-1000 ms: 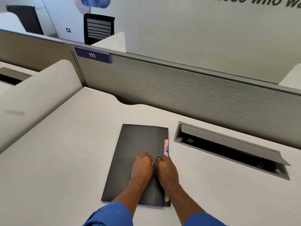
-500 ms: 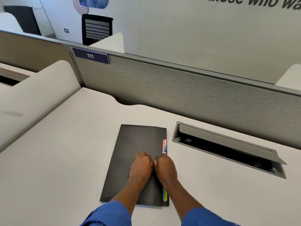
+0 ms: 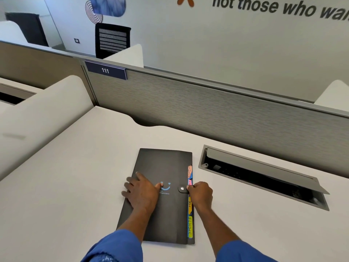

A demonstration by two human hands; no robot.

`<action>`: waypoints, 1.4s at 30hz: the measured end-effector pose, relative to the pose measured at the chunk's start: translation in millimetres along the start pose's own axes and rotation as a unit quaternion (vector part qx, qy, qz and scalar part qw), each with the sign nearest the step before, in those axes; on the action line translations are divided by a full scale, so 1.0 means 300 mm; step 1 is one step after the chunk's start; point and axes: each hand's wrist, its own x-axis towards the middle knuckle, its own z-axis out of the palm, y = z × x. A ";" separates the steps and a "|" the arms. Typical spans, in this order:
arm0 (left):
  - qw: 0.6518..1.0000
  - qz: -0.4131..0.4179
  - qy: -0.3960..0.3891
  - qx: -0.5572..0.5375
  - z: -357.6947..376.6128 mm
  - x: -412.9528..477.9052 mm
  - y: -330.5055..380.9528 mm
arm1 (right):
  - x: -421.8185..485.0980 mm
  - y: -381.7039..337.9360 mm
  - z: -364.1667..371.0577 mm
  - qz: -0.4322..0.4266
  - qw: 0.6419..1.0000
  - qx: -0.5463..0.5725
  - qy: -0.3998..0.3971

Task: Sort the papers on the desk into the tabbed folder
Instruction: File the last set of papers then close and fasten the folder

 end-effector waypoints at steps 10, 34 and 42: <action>0.962 -0.158 -0.086 -0.203 -0.083 0.028 -0.016 | -0.011 0.038 -0.058 0.021 0.997 0.067 -0.033; 0.957 0.001 -0.147 -0.251 -0.059 -0.487 0.222 | -0.249 0.484 -0.597 0.080 0.983 0.160 0.051; 0.965 0.051 -0.162 -0.202 0.051 -0.595 0.317 | -0.233 0.644 -0.688 0.092 0.986 0.113 0.081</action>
